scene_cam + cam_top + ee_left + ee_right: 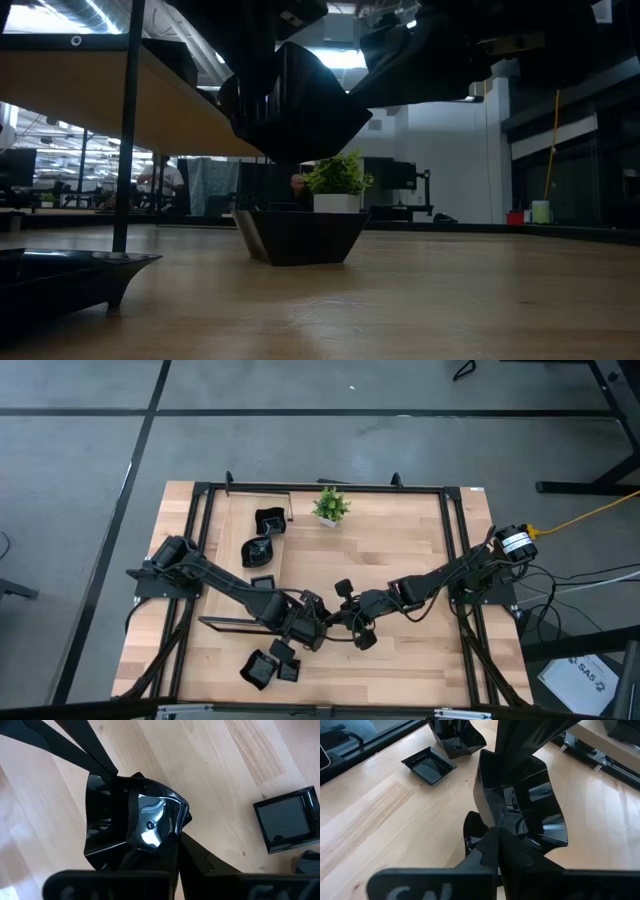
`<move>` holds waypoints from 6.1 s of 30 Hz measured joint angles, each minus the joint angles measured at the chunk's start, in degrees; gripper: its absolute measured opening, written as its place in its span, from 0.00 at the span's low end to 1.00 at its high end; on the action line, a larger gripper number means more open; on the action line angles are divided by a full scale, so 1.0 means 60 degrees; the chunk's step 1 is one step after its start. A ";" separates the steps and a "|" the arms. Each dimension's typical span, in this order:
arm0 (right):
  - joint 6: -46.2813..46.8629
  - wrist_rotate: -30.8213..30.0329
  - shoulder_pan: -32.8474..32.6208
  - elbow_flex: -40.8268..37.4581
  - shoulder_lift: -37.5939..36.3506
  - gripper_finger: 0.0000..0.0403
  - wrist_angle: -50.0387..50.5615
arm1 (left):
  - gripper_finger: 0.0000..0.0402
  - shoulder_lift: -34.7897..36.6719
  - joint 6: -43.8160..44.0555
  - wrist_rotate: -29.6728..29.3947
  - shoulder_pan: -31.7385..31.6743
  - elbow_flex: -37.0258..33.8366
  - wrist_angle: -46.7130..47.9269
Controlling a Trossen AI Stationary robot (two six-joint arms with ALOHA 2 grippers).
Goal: Pick & Place Mini shaped plates
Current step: Stack the black distorted square plate on top of the black distorted square plate on the shelf
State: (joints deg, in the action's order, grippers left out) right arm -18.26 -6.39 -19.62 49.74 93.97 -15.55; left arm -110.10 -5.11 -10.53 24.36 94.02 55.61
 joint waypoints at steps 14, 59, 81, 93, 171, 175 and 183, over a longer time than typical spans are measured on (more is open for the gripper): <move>0.3013 0.0178 0.0000 0.0000 -0.1600 0.27 0.1783 | 0.01 0.0350 0.0489 -0.0463 0.0125 0.0004 0.1025; 0.3950 -0.0329 -0.0018 -0.0007 -0.2174 0.20 0.2435 | 0.00 0.4264 0.2164 -0.2941 -0.4519 0.0007 0.3778; 0.4014 -0.0758 -0.0015 -0.0015 -0.1111 0.21 0.1706 | 0.00 0.2777 0.1705 -0.2616 -0.5334 0.0004 0.4443; 0.4044 -0.0749 -0.0018 -0.0015 -0.1107 0.21 0.1603 | 0.01 0.2215 0.1645 -0.2026 -0.5664 0.0004 0.4551; 0.4297 -0.0681 -0.0018 -0.0011 -0.1107 0.21 0.1566 | 0.24 -0.0313 0.7513 -0.1074 0.5450 0.0000 0.1367; 0.4297 -0.0681 -0.0018 -0.0011 -0.1107 0.21 0.1564 | 0.24 -0.0560 0.7508 -0.1125 0.5443 0.0002 0.1391; 0.4257 -0.0681 -0.0018 -0.0007 -0.1107 0.21 0.1563 | 0.24 -0.1207 0.7485 -0.1032 0.5425 0.0000 0.1467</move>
State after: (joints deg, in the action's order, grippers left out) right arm 7.29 -10.48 -19.73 49.69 87.33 -6.17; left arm -117.34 39.79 -16.72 56.90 94.02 64.41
